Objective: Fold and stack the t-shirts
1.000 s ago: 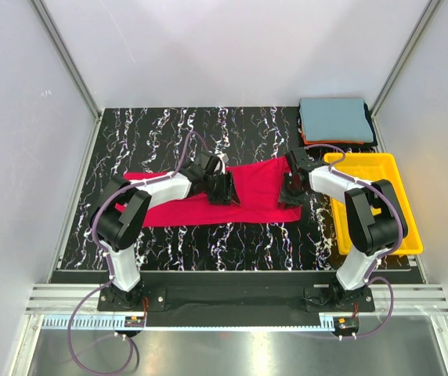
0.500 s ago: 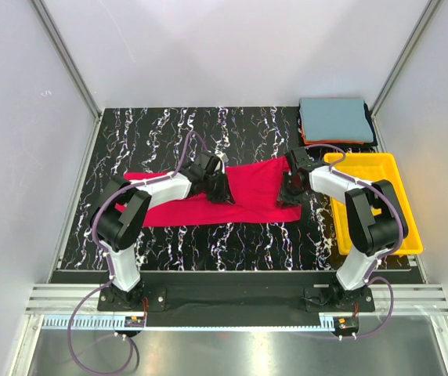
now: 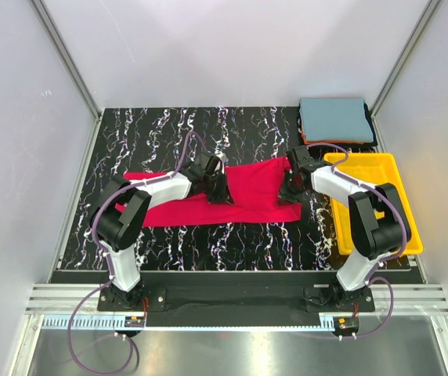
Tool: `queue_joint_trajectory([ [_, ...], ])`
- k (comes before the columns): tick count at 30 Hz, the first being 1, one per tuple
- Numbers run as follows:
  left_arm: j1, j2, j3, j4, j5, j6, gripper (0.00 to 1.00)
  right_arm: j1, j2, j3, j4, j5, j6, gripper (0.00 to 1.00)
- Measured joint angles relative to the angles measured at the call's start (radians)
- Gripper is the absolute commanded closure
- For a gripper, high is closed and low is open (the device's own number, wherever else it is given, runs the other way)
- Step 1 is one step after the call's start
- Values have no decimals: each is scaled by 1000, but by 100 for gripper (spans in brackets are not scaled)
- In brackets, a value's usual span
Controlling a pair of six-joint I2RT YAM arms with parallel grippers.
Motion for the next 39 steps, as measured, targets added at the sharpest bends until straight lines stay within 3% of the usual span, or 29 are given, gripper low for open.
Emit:
queue_joint_trajectory([
  [19, 0, -63, 16, -97, -51, -10, 100, 14, -250, -150, 16, 3, 178, 100],
  [39, 0, -92, 6, -114, -78, -6, 100, 201, -336, -225, 54, 181, 310, 100],
])
